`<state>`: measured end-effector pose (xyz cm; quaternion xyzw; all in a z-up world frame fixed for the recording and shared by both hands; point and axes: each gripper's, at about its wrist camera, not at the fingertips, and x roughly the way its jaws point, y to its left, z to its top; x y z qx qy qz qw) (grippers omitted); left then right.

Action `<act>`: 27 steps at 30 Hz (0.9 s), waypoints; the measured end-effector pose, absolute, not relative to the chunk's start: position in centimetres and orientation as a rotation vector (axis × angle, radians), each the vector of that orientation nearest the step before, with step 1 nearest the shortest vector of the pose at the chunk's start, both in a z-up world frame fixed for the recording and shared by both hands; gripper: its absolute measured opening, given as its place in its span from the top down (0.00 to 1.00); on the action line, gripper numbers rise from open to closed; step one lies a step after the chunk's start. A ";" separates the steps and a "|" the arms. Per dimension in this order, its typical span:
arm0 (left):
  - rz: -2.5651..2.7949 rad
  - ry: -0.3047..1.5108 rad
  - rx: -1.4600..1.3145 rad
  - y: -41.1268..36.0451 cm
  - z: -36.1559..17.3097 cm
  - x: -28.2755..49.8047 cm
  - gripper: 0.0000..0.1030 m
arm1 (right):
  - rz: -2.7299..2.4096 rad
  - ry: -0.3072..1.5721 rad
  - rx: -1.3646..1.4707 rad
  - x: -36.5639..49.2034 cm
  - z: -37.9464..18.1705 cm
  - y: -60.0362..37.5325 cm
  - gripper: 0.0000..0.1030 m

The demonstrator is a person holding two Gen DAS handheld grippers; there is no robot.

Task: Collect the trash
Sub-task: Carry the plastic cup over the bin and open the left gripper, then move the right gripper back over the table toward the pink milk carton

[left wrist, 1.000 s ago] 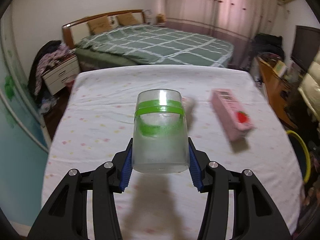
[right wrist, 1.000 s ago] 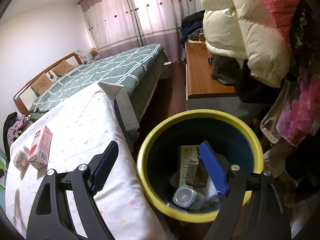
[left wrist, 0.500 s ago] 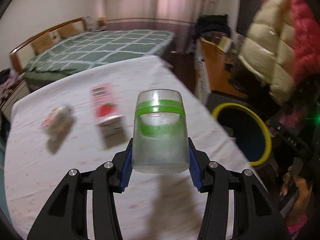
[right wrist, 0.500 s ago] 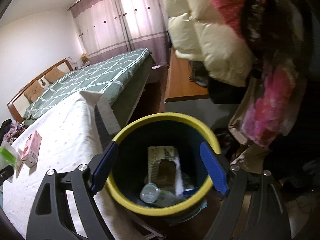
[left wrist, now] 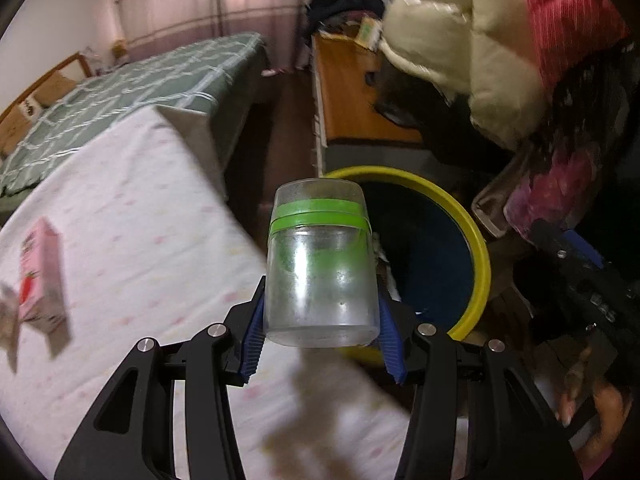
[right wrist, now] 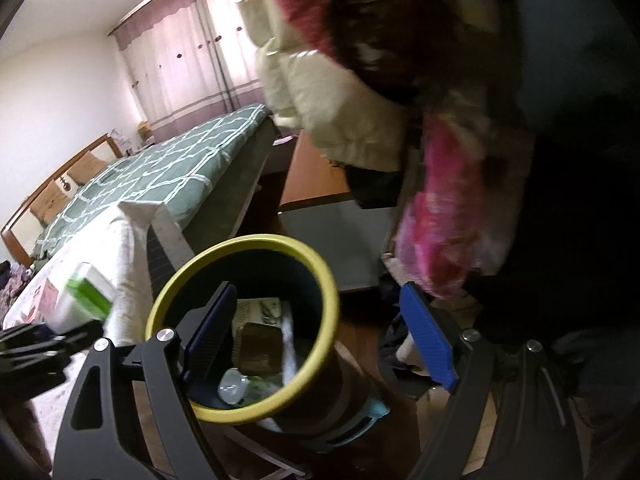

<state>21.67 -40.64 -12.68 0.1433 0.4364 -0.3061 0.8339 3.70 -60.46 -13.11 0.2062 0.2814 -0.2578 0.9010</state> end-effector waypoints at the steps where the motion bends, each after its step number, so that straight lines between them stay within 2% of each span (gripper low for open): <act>1: -0.654 0.934 0.316 -41.7 -13.2 21.8 0.53 | -0.536 0.581 0.428 3.5 -13.1 -60.6 0.23; 7: -0.657 0.976 0.356 -45.4 -15.4 22.7 0.53 | -0.549 0.578 0.439 2.8 -13.3 -61.6 0.22; 9: -0.641 0.974 0.360 -45.5 -15.5 22.8 0.43 | -0.546 0.581 0.444 2.9 -13.4 -61.7 0.22; 10: -0.637 0.964 0.357 -45.3 -15.3 22.7 0.31 | -0.545 0.583 0.445 3.0 -13.5 -61.7 0.22; 13: -0.627 0.925 0.360 -44.6 -14.4 22.2 0.30 | -0.534 0.591 0.445 3.3 -13.7 -61.4 0.22; 16: -0.621 0.911 0.329 -42.5 -13.2 21.8 0.29 | -0.516 0.603 0.442 3.8 -13.9 -60.7 0.22; 19: -0.613 0.911 0.268 -39.8 -12.1 21.3 0.22 | -0.496 0.615 0.434 4.5 -14.1 -59.8 0.22; 27: -0.497 0.868 0.124 -30.1 -10.2 20.1 0.17 | -0.426 0.641 0.392 6.6 -14.1 -56.4 0.22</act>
